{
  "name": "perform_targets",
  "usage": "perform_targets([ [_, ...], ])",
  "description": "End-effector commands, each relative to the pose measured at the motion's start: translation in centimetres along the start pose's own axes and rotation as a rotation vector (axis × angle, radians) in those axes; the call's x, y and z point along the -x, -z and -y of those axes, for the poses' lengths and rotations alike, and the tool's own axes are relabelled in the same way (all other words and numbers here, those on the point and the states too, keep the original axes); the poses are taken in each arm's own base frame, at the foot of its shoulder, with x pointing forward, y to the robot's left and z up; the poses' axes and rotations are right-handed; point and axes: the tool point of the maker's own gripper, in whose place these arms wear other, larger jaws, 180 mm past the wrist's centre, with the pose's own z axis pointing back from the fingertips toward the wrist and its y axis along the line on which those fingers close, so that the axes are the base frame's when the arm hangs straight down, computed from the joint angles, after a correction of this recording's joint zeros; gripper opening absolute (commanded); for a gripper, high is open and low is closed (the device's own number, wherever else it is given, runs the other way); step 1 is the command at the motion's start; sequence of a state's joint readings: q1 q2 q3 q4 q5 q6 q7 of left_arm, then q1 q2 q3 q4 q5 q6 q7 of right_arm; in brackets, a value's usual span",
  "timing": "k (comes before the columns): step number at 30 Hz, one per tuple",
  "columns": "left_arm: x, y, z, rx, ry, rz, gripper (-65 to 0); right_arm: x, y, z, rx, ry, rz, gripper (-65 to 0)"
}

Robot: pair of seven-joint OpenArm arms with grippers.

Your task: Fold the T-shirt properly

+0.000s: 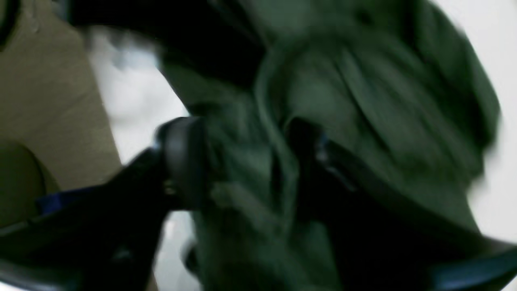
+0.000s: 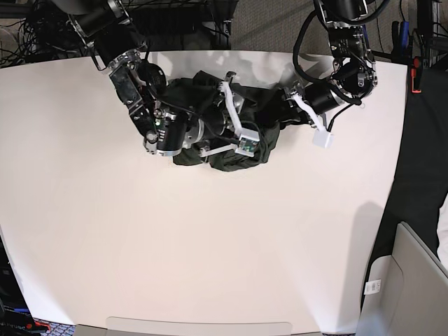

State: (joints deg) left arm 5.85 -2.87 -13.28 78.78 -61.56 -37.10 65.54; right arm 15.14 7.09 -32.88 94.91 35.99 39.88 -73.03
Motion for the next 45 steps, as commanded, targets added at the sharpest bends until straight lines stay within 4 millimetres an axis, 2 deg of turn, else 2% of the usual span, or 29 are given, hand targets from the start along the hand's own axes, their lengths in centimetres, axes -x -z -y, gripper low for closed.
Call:
perform_targets([
  [1,3.2,-0.1,-1.1,-0.051,-0.060,-0.117,-42.2,-2.4,-0.2,0.1,-0.003,-0.038,0.060,-43.9],
  [4,3.1,-0.1,-1.2,-0.052,-0.061,-0.116,-42.2,-3.5,-0.1,0.1,-0.009,-0.058,0.073,-56.9],
  [5,3.1,-0.2,-1.2,-0.053,-0.060,-0.117,-42.2,-4.1,-0.2,0.1,-0.010,-0.066,0.083,-57.7],
  [9,3.0,-0.5,-1.6,-0.064,-0.053,-0.119,-42.2,-7.1,-0.6,-0.2,-0.036,-0.089,0.152,-57.1],
  [11,3.1,-0.6,-1.6,-0.065,-0.056,-0.118,-42.2,-8.1,-0.6,-0.6,-0.051,-0.094,0.173,-57.1],
  [18,3.0,-0.7,-1.5,-0.064,-0.049,-0.117,-42.2,-8.6,-0.3,-1.3,-0.066,-0.124,0.164,-56.8],
  [20,1.8,-1.7,-1.7,-0.086,0.003,-0.110,-41.8,-8.6,-0.5,-1.1,-0.057,-0.126,0.166,-52.9],
  [24,0.6,-2.9,-1.5,-0.111,0.068,-0.100,-34.7,-7.3,-3.2,2.2,0.043,-0.072,0.191,-40.3],
  [26,0.3,-3.0,-1.6,-0.115,0.077,-0.097,-30.4,-7.0,-4.9,3.7,0.098,-0.059,0.211,-39.7],
  [28,0.2,-3.1,-1.6,-0.116,0.078,-0.093,-29.7,-6.2,-6.7,5.7,0.161,-0.028,0.223,-39.7],
  [32,-1.1,-4.6,-2.2,-0.144,0.075,-0.038,-29.5,-2.6,-9.9,8.7,0.272,0.054,0.205,-39.7],
  [36,-2.7,-5.9,-0.4,-0.159,0.167,0.008,-29.5,0.4,-12.1,9.9,0.341,0.090,0.168,-39.7],
  [39,-4.1,-6.1,2.2,-0.129,0.255,0.042,-29.5,2.4,-12.8,10.3,0.365,0.118,0.136,-39.7],
  [45,-3.5,-5.6,5.4,-0.030,0.281,0.032,-29.5,4.5,-13.1,10.4,0.380,0.173,0.118,-39.7],
])
